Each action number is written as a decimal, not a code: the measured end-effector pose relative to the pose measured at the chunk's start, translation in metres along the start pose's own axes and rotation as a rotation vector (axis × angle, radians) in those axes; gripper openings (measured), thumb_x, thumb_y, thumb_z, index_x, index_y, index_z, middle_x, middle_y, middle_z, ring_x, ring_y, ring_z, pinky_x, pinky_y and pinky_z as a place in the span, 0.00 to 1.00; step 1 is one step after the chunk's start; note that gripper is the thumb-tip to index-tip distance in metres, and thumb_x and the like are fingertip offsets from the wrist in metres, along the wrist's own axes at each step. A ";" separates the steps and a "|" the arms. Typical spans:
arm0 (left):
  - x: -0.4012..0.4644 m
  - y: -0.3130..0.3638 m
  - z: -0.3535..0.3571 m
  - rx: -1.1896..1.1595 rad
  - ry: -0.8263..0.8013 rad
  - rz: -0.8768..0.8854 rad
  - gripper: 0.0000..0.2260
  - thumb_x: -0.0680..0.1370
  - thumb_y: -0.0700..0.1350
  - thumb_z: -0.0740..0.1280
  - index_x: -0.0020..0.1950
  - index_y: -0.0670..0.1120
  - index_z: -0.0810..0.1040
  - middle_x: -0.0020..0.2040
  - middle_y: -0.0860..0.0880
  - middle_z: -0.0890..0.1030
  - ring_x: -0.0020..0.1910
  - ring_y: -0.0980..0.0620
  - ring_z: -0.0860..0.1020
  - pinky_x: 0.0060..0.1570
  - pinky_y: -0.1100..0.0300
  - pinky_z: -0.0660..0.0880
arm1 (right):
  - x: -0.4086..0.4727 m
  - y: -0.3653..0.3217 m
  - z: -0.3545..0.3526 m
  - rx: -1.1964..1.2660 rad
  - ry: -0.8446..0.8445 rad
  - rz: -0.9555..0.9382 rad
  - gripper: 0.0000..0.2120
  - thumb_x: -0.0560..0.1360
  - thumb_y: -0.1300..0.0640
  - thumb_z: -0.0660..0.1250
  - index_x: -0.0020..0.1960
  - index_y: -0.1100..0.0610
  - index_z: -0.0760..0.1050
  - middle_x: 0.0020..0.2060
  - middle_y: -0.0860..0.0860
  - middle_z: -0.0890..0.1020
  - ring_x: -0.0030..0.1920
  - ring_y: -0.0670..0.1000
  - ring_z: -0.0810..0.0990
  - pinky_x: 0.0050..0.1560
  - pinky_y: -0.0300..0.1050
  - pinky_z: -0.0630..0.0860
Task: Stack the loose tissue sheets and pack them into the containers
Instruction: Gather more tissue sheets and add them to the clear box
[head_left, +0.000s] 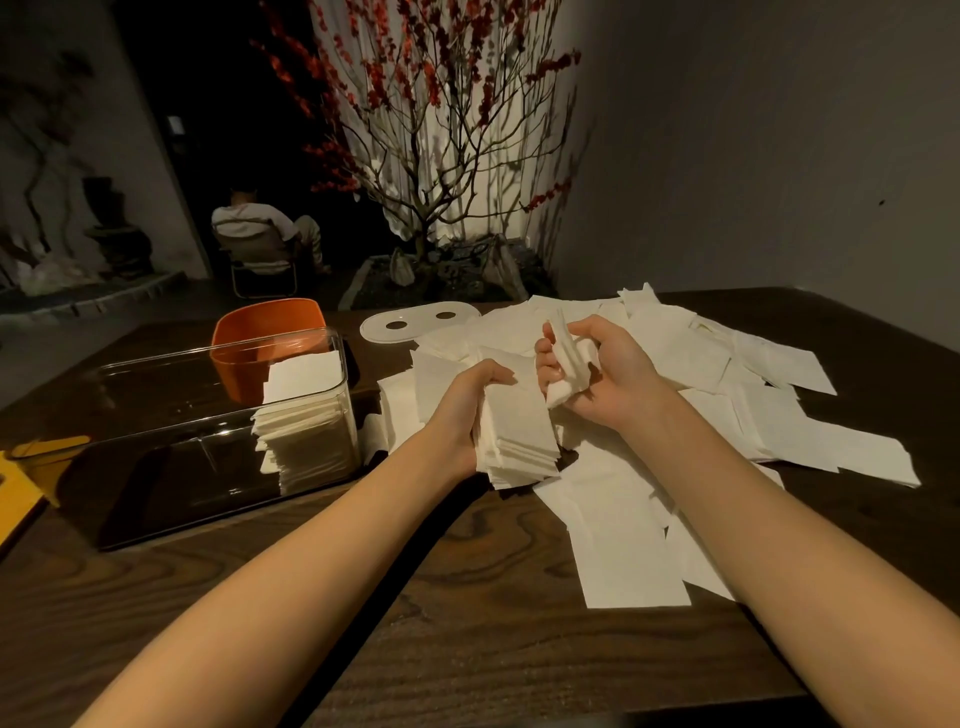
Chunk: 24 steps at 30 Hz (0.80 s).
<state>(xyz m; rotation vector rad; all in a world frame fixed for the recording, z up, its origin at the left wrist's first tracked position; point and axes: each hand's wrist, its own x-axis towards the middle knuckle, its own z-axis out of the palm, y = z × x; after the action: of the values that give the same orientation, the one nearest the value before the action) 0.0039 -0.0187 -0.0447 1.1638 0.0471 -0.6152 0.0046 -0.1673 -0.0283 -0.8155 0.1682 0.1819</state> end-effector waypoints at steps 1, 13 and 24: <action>0.000 0.000 0.001 0.011 0.002 -0.007 0.05 0.76 0.45 0.62 0.46 0.44 0.70 0.40 0.43 0.74 0.38 0.47 0.74 0.37 0.54 0.71 | 0.001 0.003 0.001 0.017 0.017 -0.010 0.10 0.75 0.59 0.58 0.54 0.59 0.72 0.37 0.55 0.73 0.34 0.49 0.71 0.32 0.38 0.71; -0.003 -0.001 0.008 -0.023 0.015 0.043 0.07 0.78 0.45 0.61 0.44 0.43 0.74 0.28 0.44 0.78 0.35 0.48 0.74 0.38 0.55 0.71 | 0.002 0.010 0.005 -0.086 0.195 0.057 0.22 0.70 0.65 0.68 0.63 0.59 0.74 0.52 0.59 0.78 0.55 0.57 0.77 0.57 0.54 0.76; -0.002 0.001 0.005 -0.002 0.031 0.013 0.13 0.75 0.44 0.68 0.57 0.46 0.73 0.47 0.41 0.76 0.44 0.45 0.76 0.42 0.52 0.74 | -0.005 0.007 0.004 -0.089 0.154 0.104 0.09 0.77 0.56 0.63 0.51 0.58 0.80 0.54 0.59 0.80 0.52 0.60 0.77 0.48 0.59 0.76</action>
<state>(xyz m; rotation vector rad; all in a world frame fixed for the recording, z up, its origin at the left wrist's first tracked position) 0.0010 -0.0220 -0.0410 1.1710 0.0667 -0.5851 -0.0016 -0.1601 -0.0295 -0.9103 0.3502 0.2254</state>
